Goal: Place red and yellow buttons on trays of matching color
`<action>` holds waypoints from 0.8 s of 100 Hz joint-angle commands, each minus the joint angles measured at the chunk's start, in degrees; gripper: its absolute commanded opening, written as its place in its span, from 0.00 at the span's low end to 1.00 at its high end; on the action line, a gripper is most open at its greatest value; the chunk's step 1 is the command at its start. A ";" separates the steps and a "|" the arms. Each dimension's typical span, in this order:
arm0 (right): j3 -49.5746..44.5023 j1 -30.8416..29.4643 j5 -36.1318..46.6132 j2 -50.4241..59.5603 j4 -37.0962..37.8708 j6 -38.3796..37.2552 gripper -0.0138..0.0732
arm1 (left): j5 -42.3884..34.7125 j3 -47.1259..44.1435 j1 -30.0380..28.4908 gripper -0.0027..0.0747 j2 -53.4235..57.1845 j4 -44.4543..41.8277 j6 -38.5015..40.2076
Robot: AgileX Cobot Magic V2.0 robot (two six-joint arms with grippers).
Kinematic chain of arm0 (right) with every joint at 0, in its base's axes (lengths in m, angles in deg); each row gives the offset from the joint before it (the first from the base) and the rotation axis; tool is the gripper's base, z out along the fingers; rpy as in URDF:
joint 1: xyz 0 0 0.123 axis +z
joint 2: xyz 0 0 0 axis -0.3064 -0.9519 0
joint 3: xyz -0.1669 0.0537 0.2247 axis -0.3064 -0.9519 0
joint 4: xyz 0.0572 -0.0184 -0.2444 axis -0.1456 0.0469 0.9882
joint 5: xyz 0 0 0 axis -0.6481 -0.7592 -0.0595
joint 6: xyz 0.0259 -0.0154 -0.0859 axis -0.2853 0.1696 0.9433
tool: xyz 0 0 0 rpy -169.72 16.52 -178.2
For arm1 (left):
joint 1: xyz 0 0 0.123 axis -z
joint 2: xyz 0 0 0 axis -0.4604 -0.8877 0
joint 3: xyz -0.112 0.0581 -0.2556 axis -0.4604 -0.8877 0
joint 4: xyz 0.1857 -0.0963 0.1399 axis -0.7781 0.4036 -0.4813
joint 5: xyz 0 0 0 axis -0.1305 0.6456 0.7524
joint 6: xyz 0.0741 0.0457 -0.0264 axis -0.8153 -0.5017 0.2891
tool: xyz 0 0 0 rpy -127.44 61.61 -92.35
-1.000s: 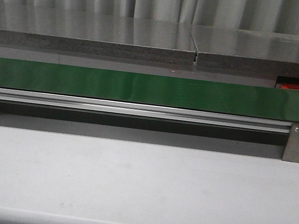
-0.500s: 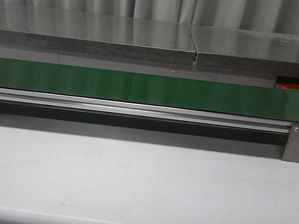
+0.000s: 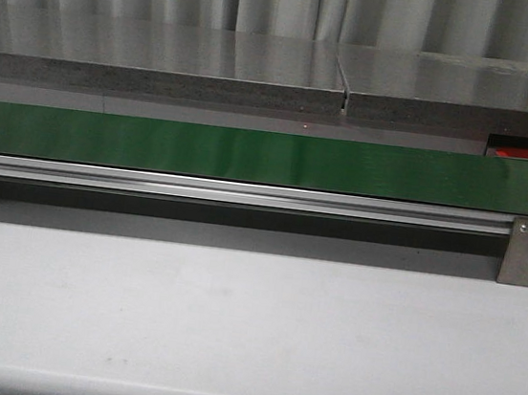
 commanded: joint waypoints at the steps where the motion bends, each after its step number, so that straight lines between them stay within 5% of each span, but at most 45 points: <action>1: 1.78 -0.82 0.66 6.43 -1.28 0.18 0.75 | -4.07 1.62 0.34 0.01 -0.06 1.18 -0.03; 60: 1.54 -0.97 -12.98 26.75 -0.69 -3.35 0.75 | -4.07 1.62 0.34 0.01 -0.06 1.18 -0.03; 80: -0.35 3.88 -13.05 34.71 10.26 -9.88 0.75 | -4.07 1.62 0.34 0.01 -0.06 1.18 -0.03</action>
